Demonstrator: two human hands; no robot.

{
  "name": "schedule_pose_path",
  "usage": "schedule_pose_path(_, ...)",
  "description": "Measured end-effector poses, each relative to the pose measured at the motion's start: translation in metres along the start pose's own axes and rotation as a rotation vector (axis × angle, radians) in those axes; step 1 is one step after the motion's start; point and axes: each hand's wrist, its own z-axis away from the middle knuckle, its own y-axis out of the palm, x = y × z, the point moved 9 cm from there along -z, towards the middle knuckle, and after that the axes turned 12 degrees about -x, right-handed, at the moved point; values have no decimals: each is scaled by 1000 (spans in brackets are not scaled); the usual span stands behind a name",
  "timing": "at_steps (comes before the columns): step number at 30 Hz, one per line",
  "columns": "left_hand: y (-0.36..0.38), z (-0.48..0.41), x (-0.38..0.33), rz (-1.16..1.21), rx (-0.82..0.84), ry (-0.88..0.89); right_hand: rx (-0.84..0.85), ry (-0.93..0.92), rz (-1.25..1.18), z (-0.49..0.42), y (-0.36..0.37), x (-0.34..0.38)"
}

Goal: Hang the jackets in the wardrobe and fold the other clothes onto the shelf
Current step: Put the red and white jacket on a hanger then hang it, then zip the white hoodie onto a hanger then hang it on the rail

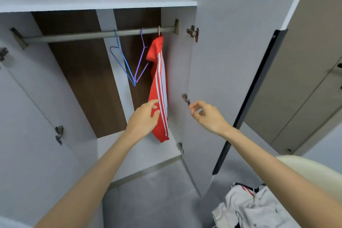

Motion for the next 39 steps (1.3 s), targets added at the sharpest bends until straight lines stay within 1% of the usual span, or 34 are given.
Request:
schedule_pose_path(3, 20, 63, -7, -55, 64, 65, 36, -4, 158, 68, -1, -19)
schedule_pose_path(5, 37, 103, -14, -79, 137, 92, 72, 23, 252, 115, -5, -35)
schedule_pose_path(7, 57, 142, -24, -76, 231, 104, 86, 84, 307, 163, -15, -54)
schedule_pose_path(10, 85, 189, -53, -69, 333, 171, 75, 185, 390, 228, -41, -86)
schedule_pose_path(16, 141, 260, -118, -54, 449, 322, 7, 373, 402, 334, -97, -147)
schedule_pose_path(20, 184, 297, -144, -61, 517, 368, -33, 497, 419, 387, -124, -193)
schedule_pose_path(26, 258, 322, -170, -91, 603, 361, -57, 628, 406, 426, -144, -270)
schedule_pose_path(29, 300, 325, -179, -100, 633, 317, -25, 659, 384, 428, -146, -316)
schedule_pose_path(33, 362, 324, -185, -86, 707, 204, 52, 723, 353, 422, -137, -384)
schedule_pose_path(39, 452, 313, -180, -146, 723, 93, 144, 830, 337, 415, -112, -484)
